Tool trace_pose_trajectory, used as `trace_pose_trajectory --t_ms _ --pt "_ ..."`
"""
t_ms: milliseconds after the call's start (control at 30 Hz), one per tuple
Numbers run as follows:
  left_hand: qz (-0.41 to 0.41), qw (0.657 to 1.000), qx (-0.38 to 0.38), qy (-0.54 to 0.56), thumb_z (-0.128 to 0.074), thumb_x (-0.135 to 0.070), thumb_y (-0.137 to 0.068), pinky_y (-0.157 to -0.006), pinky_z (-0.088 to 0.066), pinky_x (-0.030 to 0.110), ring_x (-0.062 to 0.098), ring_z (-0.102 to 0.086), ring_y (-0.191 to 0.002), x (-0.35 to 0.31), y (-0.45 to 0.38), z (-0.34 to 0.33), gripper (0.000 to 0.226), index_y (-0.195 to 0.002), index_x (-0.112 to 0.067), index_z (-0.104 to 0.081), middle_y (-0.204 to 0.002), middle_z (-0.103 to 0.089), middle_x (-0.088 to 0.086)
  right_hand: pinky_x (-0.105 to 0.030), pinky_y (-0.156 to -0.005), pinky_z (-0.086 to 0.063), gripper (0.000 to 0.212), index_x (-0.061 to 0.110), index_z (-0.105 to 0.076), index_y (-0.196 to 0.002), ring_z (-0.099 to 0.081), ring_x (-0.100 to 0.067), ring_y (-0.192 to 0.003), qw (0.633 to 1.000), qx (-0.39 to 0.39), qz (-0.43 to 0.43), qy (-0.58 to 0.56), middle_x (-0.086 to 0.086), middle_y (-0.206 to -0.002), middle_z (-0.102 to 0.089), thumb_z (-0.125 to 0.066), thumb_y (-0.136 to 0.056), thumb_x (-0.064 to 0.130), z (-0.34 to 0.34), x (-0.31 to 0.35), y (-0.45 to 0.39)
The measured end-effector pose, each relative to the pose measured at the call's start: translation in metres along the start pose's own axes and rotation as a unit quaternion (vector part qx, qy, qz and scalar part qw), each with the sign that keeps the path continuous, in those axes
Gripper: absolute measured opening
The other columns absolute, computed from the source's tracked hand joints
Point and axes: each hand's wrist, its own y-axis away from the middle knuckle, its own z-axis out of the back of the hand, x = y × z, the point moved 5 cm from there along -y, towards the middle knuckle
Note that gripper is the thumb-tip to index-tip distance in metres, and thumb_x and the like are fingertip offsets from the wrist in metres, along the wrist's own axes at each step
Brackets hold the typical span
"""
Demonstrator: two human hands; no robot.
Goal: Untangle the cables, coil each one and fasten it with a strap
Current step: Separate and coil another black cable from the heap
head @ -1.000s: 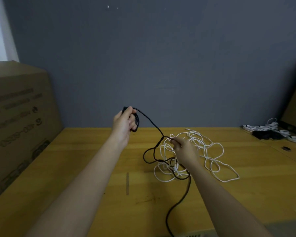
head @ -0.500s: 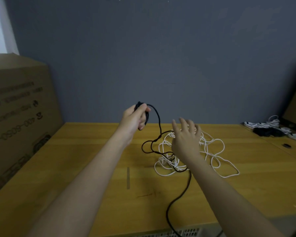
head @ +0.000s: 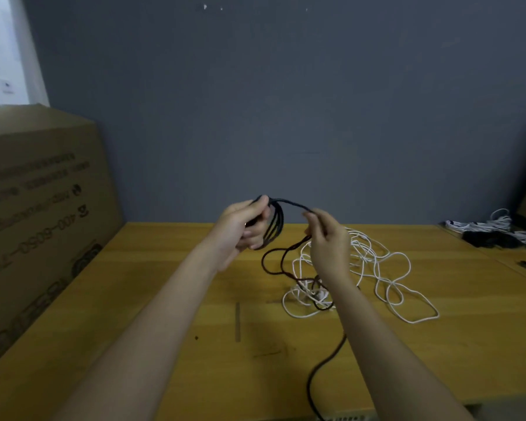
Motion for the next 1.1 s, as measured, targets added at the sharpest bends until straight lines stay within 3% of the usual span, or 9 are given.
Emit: trace_pose_trajectory --t_ms 67,167,233,333,500,667,767,967,1100 --pt "0.015 0.998 0.063 0.028 -0.044 -0.03 -0.093 -0.043 -0.021 0.023 0.006 -0.019 -0.034 0.003 0.007 -0.005 0.028 -0.071 -0.013 -0.045 -0.041 -0.025 -0.008 -0.032 -0.062 -0.047 0.022 0.023 -0.069 -0.107 -0.059 -0.014 -0.072 0.996 0.003 0.034 0.08 0.005 -0.081 -0.066 -0.05 -0.099 0.03 -0.003 0.008 -0.006" --pt "0.008 0.992 0.097 0.079 -0.043 -0.027 -0.09 -0.041 -0.024 0.021 0.005 -0.022 -0.031 0.005 0.011 -0.013 0.022 -0.076 -0.011 -0.044 -0.04 -0.03 -0.007 -0.036 -0.06 -0.041 0.02 0.014 -0.069 -0.102 -0.062 -0.031 -0.082 0.957 0.116 0.092 0.249 -0.01 -0.09 -0.07 -0.05 -0.096 0.018 -0.029 0.008 0.005" --pt "-0.013 0.988 0.05 0.145 -0.044 -0.021 -0.091 -0.043 -0.029 0.021 0.007 -0.029 -0.035 0.011 0.009 -0.012 0.015 -0.08 -0.01 -0.043 -0.046 -0.037 -0.004 -0.038 -0.062 -0.039 0.015 0.008 -0.065 -0.092 -0.06 -0.037 -0.086 0.926 0.212 0.09 0.299 -0.014 -0.091 -0.067 -0.051 -0.093 0.014 -0.046 0.0 0.019" --pt "-0.033 0.981 -0.043 0.184 -0.04 -0.005 -0.097 -0.055 -0.038 0.023 0.011 -0.043 -0.048 0.027 0.002 -0.003 0.016 -0.083 -0.012 -0.041 -0.06 -0.049 -0.001 -0.038 -0.068 -0.042 0.023 0.01 -0.057 -0.117 -0.058 -0.034 -0.094 0.894 0.303 0.131 0.303 -0.011 -0.104 -0.064 -0.051 -0.096 0.019 -0.065 -0.007 0.041" --pt "-0.081 0.981 -0.152 0.093 -0.036 -0.003 -0.102 -0.065 -0.05 0.023 0.01 -0.061 -0.058 0.036 -0.008 0.013 0.019 -0.086 -0.014 -0.038 -0.085 -0.06 0.004 -0.038 -0.072 -0.049 0.023 0.018 -0.063 -0.117 -0.061 -0.025 -0.097 0.926 0.249 0.117 0.259 -0.001 -0.112 -0.064 -0.056 -0.095 0.022 -0.063 -0.018 0.054" --pt "-0.118 0.964 -0.177 -0.157 -0.03 -0.009 -0.104 -0.076 -0.054 0.022 0.007 -0.069 -0.077 0.045 -0.022 0.026 0.011 -0.094 -0.015 -0.032 -0.109 -0.058 0.003 -0.036 -0.072 -0.048 0.025 0.012 -0.068 -0.117 -0.062 -0.029 -0.09 0.94 0.233 0.127 0.215 -0.009 -0.102 -0.066 -0.058 -0.094 0.014 -0.058 -0.014 0.055" --pt "-0.091 0.918 -0.113 -0.37 -0.03 -0.02 -0.104 -0.079 -0.053 0.028 0.005 -0.066 -0.087 0.055 -0.026 0.027 0.008 -0.099 -0.013 -0.031 -0.109 -0.056 -0.001 -0.026 -0.069 -0.037 0.021 0.01 -0.073 -0.107 -0.062 -0.028 -0.088 0.949 0.207 0.123 0.205 -0.01 -0.096 -0.069 -0.058 -0.093 0.006 -0.046 -0.017 0.048" --pt "0.02 0.812 0.02 -0.583 -0.033 -0.031 -0.102 -0.064 -0.055 0.051 0.031 -0.066 -0.077 0.07 -0.032 0.023 0.016 -0.1 -0.015 -0.033 -0.087 -0.065 0.016 -0.035 -0.071 -0.047 0.021 0.01 -0.073 -0.104 -0.061 -0.027 -0.086 0.948 0.193 0.115 0.227 -0.009 -0.095 -0.066 -0.053 -0.096 0.009 -0.036 -0.024 0.037" --pt "0.042 0.81 0.069 -0.581 -0.038 -0.037 -0.102 -0.058 -0.042 0.032 0.016 -0.054 -0.074 0.072 -0.028 0.02 0.025 -0.104 -0.012 -0.037 -0.081 -0.051 0.0 -0.034 -0.074 -0.047 0.021 0.01 -0.073 -0.104 -0.062 -0.027 -0.091 0.961 0.143 0.084 0.219 -0.008 -0.099 -0.069 -0.053 -0.096 0.011 -0.018 -0.025 0.024"
